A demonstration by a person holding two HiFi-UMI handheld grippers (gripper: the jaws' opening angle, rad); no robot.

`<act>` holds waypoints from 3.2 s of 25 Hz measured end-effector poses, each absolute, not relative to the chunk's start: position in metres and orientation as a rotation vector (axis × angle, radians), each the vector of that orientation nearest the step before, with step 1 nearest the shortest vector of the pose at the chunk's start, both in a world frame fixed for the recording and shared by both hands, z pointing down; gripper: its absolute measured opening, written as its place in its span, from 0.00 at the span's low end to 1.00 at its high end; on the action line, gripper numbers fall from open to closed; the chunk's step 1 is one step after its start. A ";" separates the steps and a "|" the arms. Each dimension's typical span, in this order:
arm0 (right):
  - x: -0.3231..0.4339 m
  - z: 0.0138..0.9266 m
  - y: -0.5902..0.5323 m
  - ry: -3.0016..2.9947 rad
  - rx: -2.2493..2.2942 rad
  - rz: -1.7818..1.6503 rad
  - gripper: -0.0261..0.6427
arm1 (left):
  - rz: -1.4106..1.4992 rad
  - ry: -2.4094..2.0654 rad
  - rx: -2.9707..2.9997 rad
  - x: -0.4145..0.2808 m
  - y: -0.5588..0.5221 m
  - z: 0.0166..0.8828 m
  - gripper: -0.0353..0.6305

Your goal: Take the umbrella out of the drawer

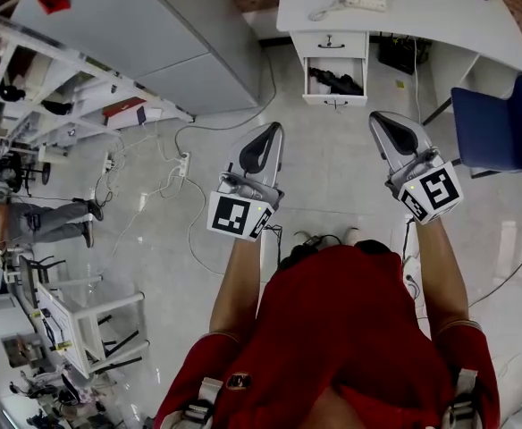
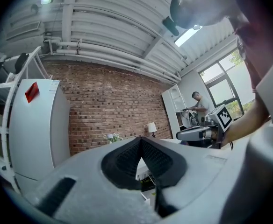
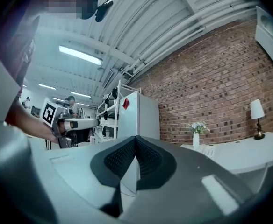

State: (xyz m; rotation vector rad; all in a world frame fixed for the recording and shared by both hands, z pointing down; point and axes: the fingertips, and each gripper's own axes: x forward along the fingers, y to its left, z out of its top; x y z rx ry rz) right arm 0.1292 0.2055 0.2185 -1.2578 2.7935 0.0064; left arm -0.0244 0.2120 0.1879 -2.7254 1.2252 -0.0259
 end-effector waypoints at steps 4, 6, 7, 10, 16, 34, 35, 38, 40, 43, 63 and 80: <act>0.152 0.222 0.204 2.806 -1.247 0.010 0.06 | -0.051 1.251 -2.698 -0.006 0.208 0.183 0.06; 0.162 0.225 0.204 2.814 -1.235 0.010 0.06 | -0.054 1.261 -2.682 0.002 0.207 0.180 0.06; 0.167 0.226 0.203 2.818 -1.231 0.010 0.06 | -0.054 1.265 -2.675 0.006 0.206 0.179 0.06; 0.179 0.228 0.200 2.823 -1.225 0.009 0.06 | -0.056 1.273 -2.665 0.018 0.203 0.178 0.06; 0.191 0.224 0.183 2.833 -1.224 0.011 0.06 | -0.055 1.292 -2.657 0.023 0.181 0.173 0.06; 0.154 0.260 0.079 2.931 -1.305 0.036 0.06 | -0.030 1.270 -2.674 -0.017 0.071 0.210 0.06; 0.150 0.263 0.069 2.936 -1.315 0.033 0.06 | -0.030 1.269 -2.676 -0.021 0.061 0.214 0.06; 0.133 0.271 0.038 2.965 -1.335 0.036 0.06 | -0.041 1.263 -2.690 -0.036 0.032 0.222 0.06; 0.121 0.277 0.018 2.989 -1.339 0.047 0.06 | -0.051 1.250 -2.699 -0.044 0.013 0.227 0.06; 0.106 0.290 -0.012 3.008 -1.343 0.052 0.06 | -0.064 1.225 -2.704 -0.054 -0.015 0.237 0.06; 0.051 0.381 -0.122 3.164 -1.417 -0.069 0.08 | -0.056 1.226 -2.795 -0.103 -0.124 0.297 0.06; 0.062 0.504 -0.180 3.480 -1.214 -0.173 0.24 | -0.112 1.374 -2.800 -0.088 -0.175 0.364 0.06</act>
